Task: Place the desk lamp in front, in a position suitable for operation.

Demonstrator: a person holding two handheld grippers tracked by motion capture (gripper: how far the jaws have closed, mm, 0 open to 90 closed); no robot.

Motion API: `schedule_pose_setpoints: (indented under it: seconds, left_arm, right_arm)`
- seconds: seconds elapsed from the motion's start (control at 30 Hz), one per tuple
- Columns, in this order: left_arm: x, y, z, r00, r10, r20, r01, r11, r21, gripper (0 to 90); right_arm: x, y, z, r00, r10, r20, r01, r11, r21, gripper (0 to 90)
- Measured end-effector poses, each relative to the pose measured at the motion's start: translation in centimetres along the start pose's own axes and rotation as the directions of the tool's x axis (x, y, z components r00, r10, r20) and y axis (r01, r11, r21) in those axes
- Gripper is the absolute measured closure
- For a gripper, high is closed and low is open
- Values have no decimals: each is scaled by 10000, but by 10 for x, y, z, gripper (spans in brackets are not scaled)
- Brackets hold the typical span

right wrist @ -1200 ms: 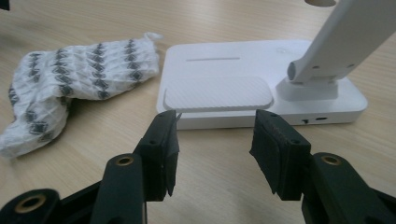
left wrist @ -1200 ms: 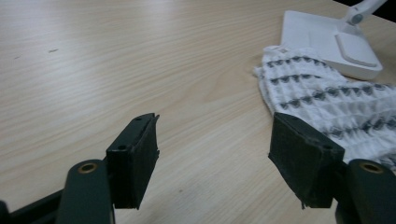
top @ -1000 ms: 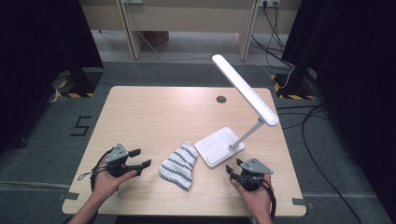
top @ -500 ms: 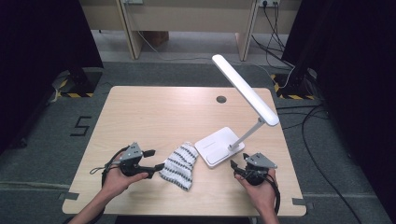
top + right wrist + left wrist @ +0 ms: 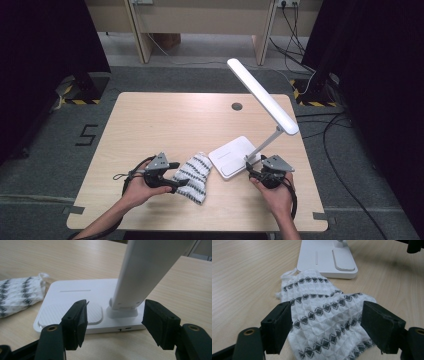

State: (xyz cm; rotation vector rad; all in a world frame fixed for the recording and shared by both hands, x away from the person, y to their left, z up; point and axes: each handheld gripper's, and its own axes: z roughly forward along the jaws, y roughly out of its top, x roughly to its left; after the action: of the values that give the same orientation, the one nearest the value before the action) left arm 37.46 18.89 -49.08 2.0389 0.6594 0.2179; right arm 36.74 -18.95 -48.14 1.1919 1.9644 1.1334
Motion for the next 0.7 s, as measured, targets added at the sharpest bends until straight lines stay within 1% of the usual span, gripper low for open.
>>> schedule_pose_setpoints:
  seconds: [0.1,0.13,0.2,0.3,0.4,0.5,0.63,0.7]
  left_arm:
    - [-2,-1,6,9997,160,188,-165,9995,256,208]
    - [-2,-2,8,9996,237,176,-243,9992,311,207]
    - [-3,-3,12,9993,316,192,-323,9988,377,207]
    - [-3,-3,16,9991,397,140,-403,9983,416,208]
    - [-3,-3,20,9988,484,100,-488,9976,493,209]
    - [-3,-3,24,9985,543,75,-547,9969,571,209]
    - [-4,-5,29,9980,624,65,-627,9952,750,205]
    - [-4,-6,31,9978,659,23,-659,9941,864,201]
  right_arm:
    - [-3,3,3,10000,22,30,-22,10000,-9,353]
    - [-4,4,4,10000,-65,8,65,10000,-51,348]
    - [-4,5,6,10000,-57,65,58,9999,-85,336]
    - [-5,6,10,10000,-1,-15,1,9999,-119,332]
    - [-5,5,12,10000,-54,67,55,10000,-28,325]
    - [-7,5,14,9999,-26,136,28,9999,-116,323]
    - [-10,5,16,9995,139,267,-133,9997,-218,310]
    - [-11,7,17,9997,51,224,-46,9997,-246,307]
